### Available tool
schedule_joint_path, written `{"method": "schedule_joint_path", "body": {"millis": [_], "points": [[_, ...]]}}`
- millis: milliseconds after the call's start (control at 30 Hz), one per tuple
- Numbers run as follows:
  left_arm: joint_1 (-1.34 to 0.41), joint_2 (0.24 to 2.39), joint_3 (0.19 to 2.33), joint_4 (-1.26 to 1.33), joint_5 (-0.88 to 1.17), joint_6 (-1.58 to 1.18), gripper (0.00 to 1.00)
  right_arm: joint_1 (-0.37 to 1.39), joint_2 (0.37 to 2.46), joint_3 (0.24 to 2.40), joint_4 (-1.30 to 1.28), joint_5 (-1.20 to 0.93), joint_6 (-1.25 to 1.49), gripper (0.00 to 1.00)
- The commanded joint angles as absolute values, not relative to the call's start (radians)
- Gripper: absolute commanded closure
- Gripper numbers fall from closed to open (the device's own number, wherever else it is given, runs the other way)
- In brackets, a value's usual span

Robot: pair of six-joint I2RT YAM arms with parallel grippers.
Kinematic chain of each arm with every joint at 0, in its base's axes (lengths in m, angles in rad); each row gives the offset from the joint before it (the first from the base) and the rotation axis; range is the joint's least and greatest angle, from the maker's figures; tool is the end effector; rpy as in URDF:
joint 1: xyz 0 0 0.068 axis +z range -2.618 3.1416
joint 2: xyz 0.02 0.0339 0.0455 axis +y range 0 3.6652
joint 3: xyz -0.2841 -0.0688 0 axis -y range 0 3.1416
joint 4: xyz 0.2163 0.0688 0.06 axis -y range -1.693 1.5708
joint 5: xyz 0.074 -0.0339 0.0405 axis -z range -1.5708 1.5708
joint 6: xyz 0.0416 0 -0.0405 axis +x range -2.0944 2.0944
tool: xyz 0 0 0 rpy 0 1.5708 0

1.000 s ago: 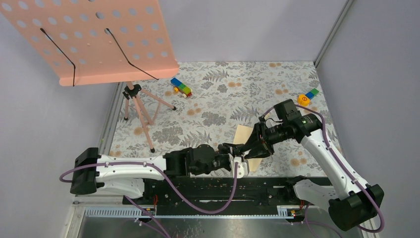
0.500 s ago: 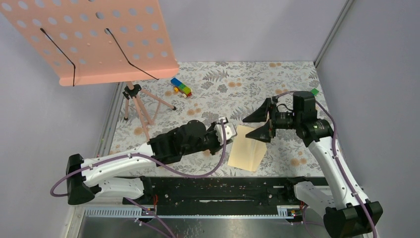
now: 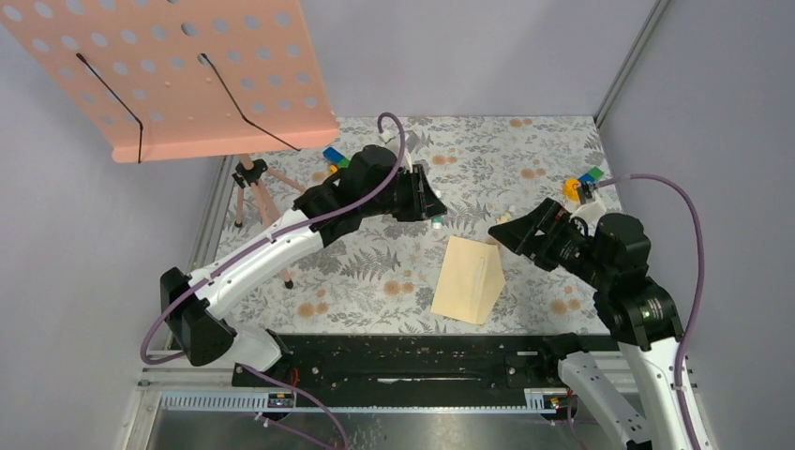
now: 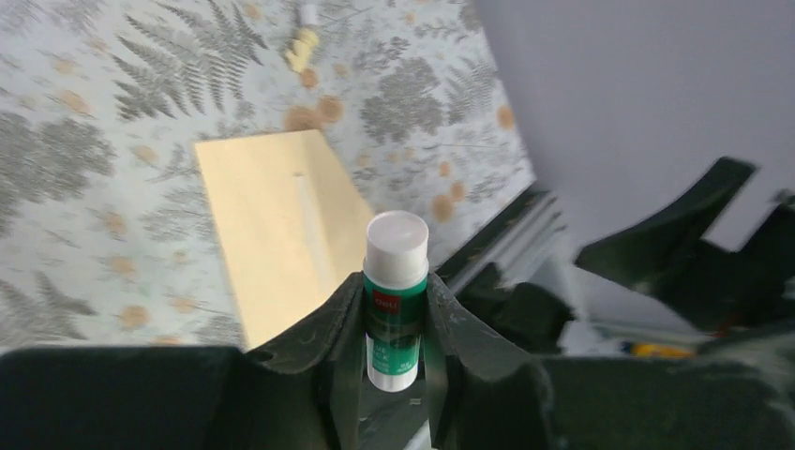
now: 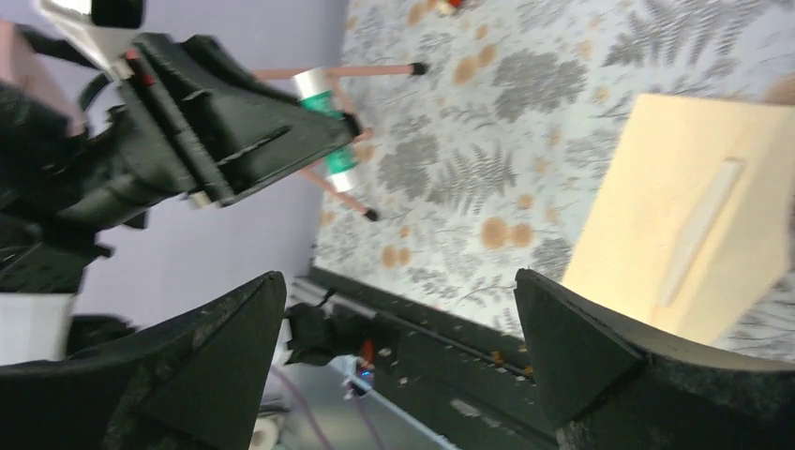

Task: Place the letter into the envelope and seal it
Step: Unscrew the solid glue.

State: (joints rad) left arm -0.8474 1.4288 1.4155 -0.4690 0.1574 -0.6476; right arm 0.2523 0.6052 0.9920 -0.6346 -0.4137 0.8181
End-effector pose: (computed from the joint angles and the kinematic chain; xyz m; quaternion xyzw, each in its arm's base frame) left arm 0.1929 -0.2283 0.3985 0.1256 0.8446 -0.4002 0.3328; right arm 0.0662 0.0343 0.3848 0.0944 0.7768 0.4460 0.4345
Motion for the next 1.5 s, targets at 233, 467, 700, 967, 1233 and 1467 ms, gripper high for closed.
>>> {"method": "schedule_joint_path", "body": {"millis": [233, 467, 700, 967, 1233, 1467], "points": [[-0.827, 1.372, 1.309, -0.159, 0.099, -1.277, 1.0, 0.51, 0.769, 0.978, -0.474, -0.162, 0.568, 0.09], [-0.827, 1.331, 1.211, -0.012, 0.074, -1.271, 1.0, 0.606, 0.783, 0.931, -0.354, -0.174, 0.514, 0.38], [-0.827, 1.327, 1.209, -0.005, 0.087, -1.228, 1.0, 0.657, 0.881, 0.984, -0.332, -0.155, 0.499, 0.3], [-0.828, 1.321, 1.212, -0.017, 0.084, -1.201, 1.0, 0.667, 0.959, 1.052, -0.317, -0.139, 0.497, 0.34], [-0.825, 1.315, 1.214, -0.015, 0.086, -1.187, 1.0, 0.671, 0.996, 1.103, -0.312, -0.137, 0.498, 0.42], [-0.826, 1.307, 1.209, -0.013, 0.092, -1.181, 1.0, 0.671, 1.007, 1.107, -0.301, -0.138, 0.51, 0.58]]}}
